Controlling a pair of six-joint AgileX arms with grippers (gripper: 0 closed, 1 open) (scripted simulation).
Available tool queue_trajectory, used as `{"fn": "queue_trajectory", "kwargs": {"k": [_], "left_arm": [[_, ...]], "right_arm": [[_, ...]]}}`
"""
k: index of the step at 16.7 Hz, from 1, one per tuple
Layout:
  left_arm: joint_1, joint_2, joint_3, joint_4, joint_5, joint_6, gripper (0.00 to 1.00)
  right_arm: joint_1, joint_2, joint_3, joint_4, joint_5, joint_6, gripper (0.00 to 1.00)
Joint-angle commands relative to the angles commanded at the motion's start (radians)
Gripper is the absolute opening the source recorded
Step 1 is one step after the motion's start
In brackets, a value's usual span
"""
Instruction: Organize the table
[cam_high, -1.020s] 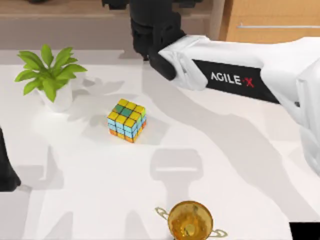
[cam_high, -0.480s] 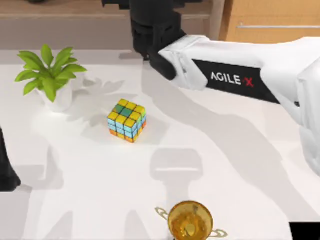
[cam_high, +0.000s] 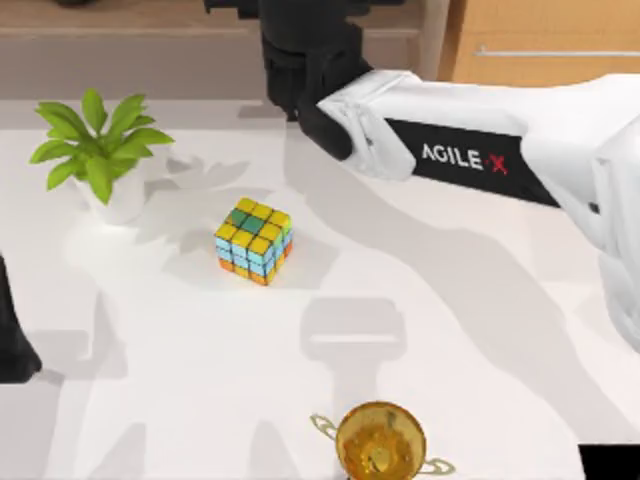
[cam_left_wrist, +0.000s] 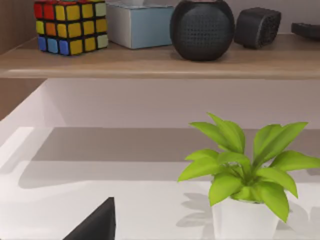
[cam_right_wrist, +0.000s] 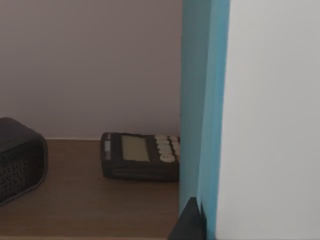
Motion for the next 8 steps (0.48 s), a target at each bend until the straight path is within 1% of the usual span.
{"fn": "queue_trajectory", "kwargs": {"k": [3,8], "left_arm": [[0.0,0.0,0.0,0.0,0.0,0.0,1.0],[0.0,0.0,0.0,0.0,0.0,0.0,1.0]], "right_arm": [[0.005,-0.012,-0.016,0.002,0.006,0.001,0.0],[0.039,-0.105,-0.136,0.029,0.042,0.003,0.0]]}}
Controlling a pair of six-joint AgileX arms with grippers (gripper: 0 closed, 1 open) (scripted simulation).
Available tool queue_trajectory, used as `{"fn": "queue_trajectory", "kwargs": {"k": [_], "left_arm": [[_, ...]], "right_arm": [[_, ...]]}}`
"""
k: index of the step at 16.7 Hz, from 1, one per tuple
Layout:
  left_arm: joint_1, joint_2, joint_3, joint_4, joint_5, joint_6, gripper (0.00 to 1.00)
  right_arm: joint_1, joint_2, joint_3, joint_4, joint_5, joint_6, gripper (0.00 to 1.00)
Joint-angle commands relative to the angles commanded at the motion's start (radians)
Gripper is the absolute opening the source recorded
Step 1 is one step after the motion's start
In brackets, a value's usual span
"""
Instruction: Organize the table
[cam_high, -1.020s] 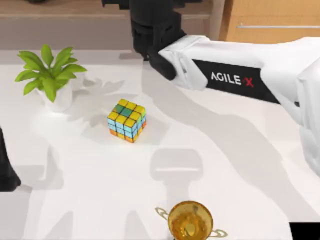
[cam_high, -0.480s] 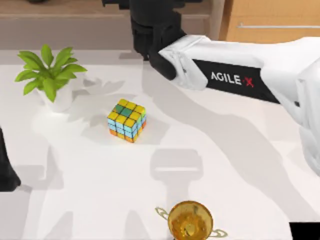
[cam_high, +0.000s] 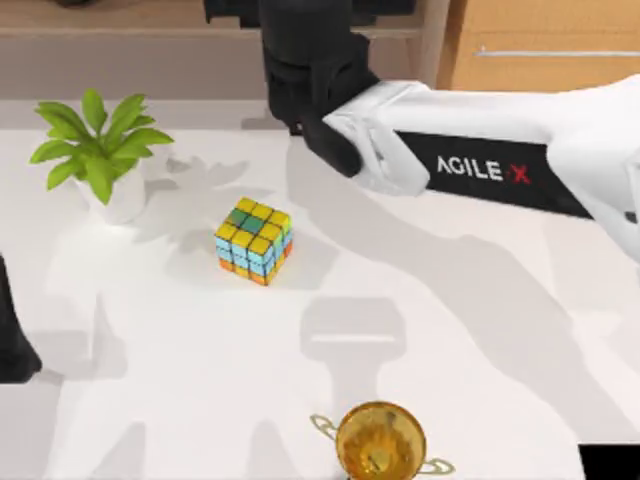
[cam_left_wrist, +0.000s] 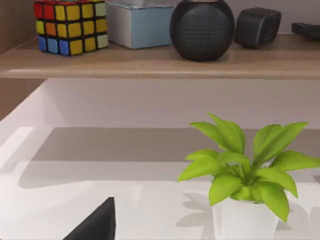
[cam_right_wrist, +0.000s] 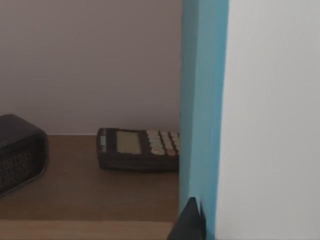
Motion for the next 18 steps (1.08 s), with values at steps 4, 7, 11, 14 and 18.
{"fn": "queue_trajectory", "kwargs": {"k": [4,7,11,14,18], "left_arm": [[0.0,0.0,0.0,0.0,0.0,0.0,1.0],[0.0,0.0,0.0,0.0,0.0,0.0,1.0],[0.0,0.0,0.0,0.0,0.0,0.0,1.0],[0.0,0.0,0.0,0.0,0.0,0.0,1.0],[0.0,0.0,0.0,0.0,0.0,0.0,1.0]], "right_arm": [[0.018,-0.035,-0.044,0.012,0.009,0.0,0.0],[0.013,-0.03,-0.04,0.01,0.007,0.002,0.0],[-0.006,-0.095,-0.111,0.009,-0.065,0.065,0.0],[-0.027,-0.204,-0.238,0.007,-0.202,0.174,0.0],[-0.065,-0.394,-0.479,0.002,-0.459,0.37,0.0]]}}
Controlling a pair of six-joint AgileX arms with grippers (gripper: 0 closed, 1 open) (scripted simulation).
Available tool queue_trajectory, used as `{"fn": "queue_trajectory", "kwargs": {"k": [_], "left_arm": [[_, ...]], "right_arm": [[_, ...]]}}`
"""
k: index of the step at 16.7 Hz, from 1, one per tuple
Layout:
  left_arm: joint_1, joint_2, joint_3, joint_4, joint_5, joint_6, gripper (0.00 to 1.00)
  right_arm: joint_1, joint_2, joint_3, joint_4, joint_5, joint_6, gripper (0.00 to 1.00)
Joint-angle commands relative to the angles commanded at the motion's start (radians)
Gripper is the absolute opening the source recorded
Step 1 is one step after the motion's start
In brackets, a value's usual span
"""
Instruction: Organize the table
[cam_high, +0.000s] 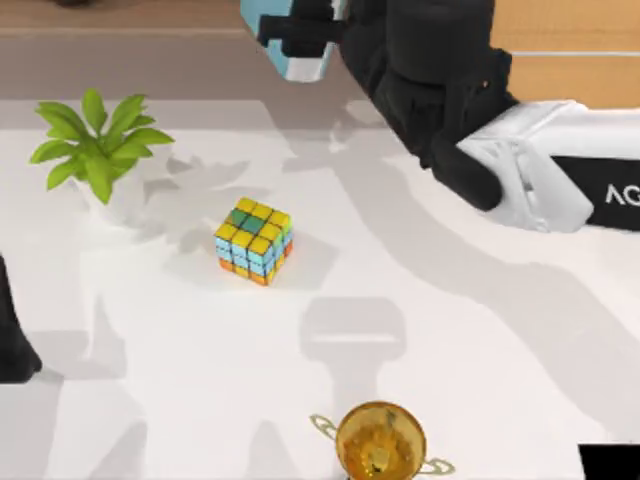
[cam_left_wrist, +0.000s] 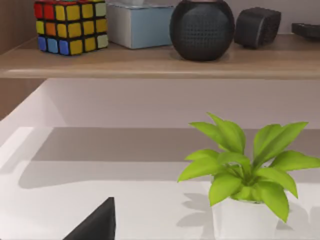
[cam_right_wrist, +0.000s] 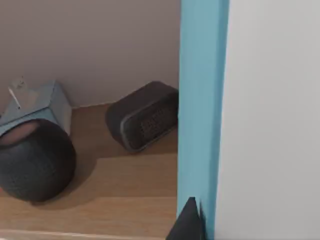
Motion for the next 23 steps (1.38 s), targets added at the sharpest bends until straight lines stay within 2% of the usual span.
{"fn": "queue_trajectory", "kwargs": {"k": [6,11,16,20,23], "left_arm": [[0.0,0.0,0.0,0.0,0.0,0.0,1.0],[0.0,0.0,0.0,0.0,0.0,0.0,1.0],[0.0,0.0,0.0,0.0,0.0,0.0,1.0],[0.0,0.0,0.0,0.0,0.0,0.0,1.0],[0.0,0.0,0.0,0.0,0.0,0.0,1.0]], "right_arm": [[-0.146,-0.257,-0.409,-0.014,-0.422,0.338,0.0],[-0.401,-0.372,-0.638,-0.01,-0.679,0.611,0.0],[-0.758,-0.368,-0.675,0.027,-0.796,0.841,0.0],[-1.016,-0.278,-0.592,0.067,-0.811,0.978,0.0],[-1.137,-0.176,-0.494,0.098,-0.799,1.044,0.0]]}}
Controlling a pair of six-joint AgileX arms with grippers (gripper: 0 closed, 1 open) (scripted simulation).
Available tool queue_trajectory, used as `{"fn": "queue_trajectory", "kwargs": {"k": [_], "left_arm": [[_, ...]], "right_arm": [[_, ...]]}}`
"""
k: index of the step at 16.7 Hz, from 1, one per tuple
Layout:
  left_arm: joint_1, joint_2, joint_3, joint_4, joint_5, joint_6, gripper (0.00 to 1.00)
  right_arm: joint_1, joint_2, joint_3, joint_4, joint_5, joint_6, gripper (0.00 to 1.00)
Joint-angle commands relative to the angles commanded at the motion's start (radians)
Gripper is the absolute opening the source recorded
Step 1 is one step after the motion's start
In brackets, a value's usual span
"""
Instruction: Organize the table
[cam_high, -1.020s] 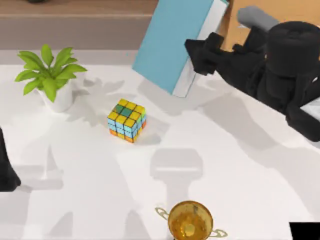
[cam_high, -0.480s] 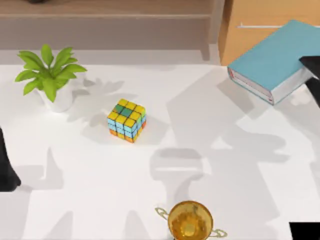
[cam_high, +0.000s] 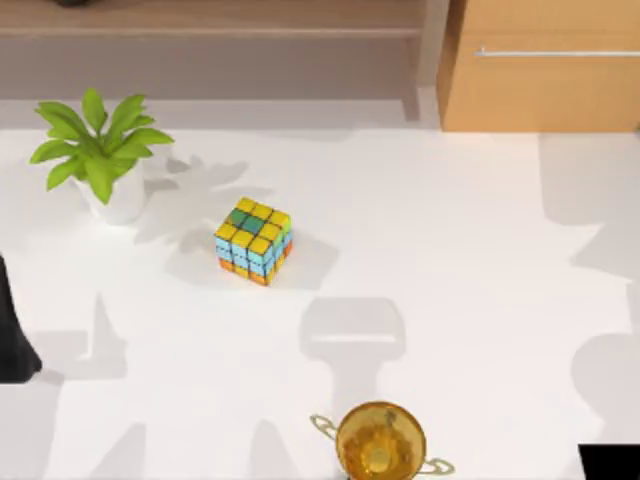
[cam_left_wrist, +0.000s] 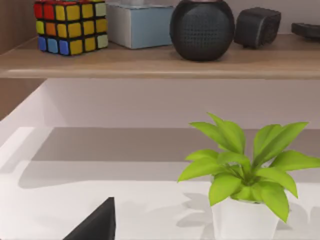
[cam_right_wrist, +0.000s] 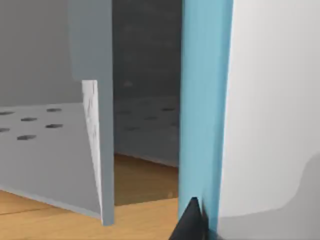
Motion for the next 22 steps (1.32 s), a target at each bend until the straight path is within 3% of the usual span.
{"fn": "queue_trajectory", "kwargs": {"k": [4,22], "left_arm": [[0.0,0.0,0.0,0.0,0.0,0.0,1.0],[0.0,0.0,0.0,0.0,0.0,0.0,1.0]], "right_arm": [[-0.051,0.128,0.111,0.03,0.02,0.039,0.0],[-0.015,0.24,0.237,0.018,0.06,0.054,0.0]]}}
